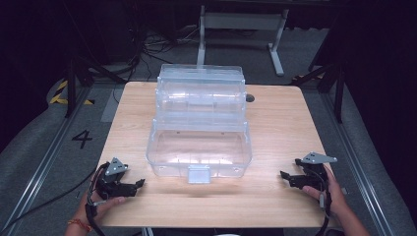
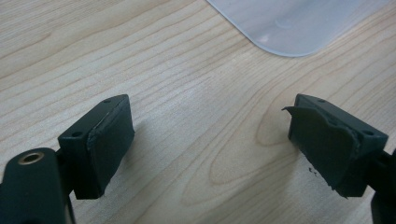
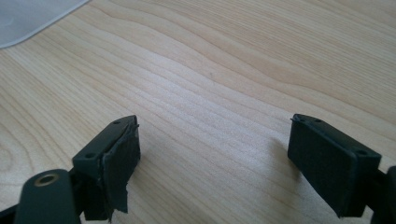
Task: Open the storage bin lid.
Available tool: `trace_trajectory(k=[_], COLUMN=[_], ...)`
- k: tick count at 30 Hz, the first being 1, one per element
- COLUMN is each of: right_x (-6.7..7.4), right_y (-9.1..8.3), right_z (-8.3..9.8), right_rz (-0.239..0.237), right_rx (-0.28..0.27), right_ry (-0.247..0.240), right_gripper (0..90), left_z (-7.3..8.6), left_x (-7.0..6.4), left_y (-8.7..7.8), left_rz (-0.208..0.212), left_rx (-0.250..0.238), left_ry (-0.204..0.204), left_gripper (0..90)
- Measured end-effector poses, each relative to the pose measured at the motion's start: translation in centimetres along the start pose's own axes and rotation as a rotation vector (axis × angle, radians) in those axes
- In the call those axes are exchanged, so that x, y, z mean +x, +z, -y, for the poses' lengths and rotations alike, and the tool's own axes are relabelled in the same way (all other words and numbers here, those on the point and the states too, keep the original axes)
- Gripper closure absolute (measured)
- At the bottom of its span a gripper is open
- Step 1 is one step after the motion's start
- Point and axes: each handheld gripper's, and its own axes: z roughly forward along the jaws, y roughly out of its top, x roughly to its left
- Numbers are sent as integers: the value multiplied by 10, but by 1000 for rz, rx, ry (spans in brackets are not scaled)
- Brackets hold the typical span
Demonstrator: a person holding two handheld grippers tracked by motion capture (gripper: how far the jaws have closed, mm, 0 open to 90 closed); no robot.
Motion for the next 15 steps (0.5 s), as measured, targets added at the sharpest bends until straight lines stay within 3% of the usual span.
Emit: trace_trajectory(k=[15], right_x=[0], right_y=[0], right_z=[0], right_rz=[-1], right_rx=[0], right_ry=[1], right_gripper=[173], left_z=[0], left_x=[0], left_y=[0], left_rz=[-2], left_rx=[-3], left_ry=[-2], left_gripper=[147])
